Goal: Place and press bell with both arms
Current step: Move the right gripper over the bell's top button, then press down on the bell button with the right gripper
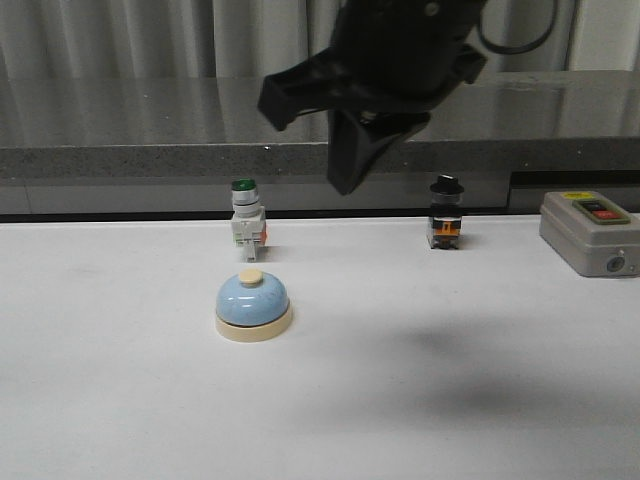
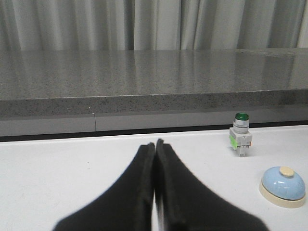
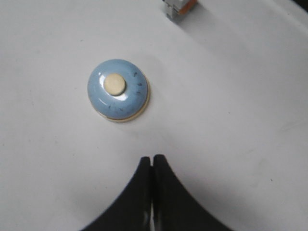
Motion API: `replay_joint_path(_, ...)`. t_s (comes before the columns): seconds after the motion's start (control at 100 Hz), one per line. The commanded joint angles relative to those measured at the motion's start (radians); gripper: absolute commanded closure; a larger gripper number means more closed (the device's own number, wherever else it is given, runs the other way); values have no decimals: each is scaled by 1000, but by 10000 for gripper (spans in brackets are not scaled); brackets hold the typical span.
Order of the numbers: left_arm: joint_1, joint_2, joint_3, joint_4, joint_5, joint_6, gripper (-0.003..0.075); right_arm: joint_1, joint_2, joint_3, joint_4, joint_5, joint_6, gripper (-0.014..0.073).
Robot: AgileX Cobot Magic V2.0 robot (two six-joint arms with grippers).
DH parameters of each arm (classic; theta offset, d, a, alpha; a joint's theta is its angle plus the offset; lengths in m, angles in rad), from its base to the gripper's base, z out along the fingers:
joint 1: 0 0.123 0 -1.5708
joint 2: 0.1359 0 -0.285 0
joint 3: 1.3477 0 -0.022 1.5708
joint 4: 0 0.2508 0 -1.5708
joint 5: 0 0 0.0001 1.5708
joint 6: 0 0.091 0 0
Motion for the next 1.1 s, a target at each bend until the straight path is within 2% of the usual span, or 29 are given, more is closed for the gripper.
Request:
replay_joint_path(0.0,1,-35,20,-6,-85,-11,739,16,19,-93,-12,-6,-9,662)
replay_joint_path(0.47,1,-35,20,-6,-85,-11,739,47,298,-362,-10,75,-10,662)
replay_joint_path(0.67,1,-35,20,-6,-85,-11,739,47,356,-388,2,88,-10,662)
replay_joint_path(0.85,1,-35,20,-6,-85,-11,739,47,349,-388,2,100,-9,662)
replay_joint_path(1.09,1,-35,20,-6,-85,-11,739,26,234,-378,5,180,6,662)
